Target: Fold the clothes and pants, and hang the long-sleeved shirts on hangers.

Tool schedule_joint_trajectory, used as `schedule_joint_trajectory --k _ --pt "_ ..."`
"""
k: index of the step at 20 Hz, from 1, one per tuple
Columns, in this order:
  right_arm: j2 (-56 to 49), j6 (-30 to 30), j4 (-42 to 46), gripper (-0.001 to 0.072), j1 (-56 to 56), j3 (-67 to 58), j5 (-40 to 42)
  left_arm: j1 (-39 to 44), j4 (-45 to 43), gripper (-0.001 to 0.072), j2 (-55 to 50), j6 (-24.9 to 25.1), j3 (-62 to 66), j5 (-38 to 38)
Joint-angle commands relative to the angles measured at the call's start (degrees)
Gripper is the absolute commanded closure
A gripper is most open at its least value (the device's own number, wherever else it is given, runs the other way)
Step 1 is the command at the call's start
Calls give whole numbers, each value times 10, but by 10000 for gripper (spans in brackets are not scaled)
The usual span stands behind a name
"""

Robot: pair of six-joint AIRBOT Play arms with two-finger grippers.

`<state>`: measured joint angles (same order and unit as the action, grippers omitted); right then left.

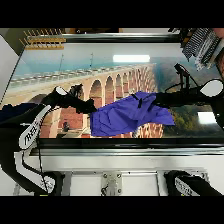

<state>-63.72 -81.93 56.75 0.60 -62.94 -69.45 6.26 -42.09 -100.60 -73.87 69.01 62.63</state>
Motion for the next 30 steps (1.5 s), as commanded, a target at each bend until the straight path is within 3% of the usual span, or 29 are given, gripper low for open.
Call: schedule_joint_trajectory --k 1,5,11,15,20,25,30 --pt "0 0 0 707 0 -1 0 -7 2 691 23 -1 1 -11" --pt "4 11 6 707 1 -30 0 -40 1 691 124 0 15 -29" --pt "36 11 42 707 2 -249 -57 -54 2 691 311 -1 153 81" --pt "92 7 72 707 1 -377 -60 -54 2 691 457 -21 209 88" --pt "174 -30 122 707 1 -403 -58 -54 1 691 592 -74 214 88" --pt "167 -82 118 708 0 -403 -61 -54 -4 691 626 -122 149 70" --pt "-16 -103 88 709 -35 -402 -60 -54 -35 691 516 -133 -29 15"
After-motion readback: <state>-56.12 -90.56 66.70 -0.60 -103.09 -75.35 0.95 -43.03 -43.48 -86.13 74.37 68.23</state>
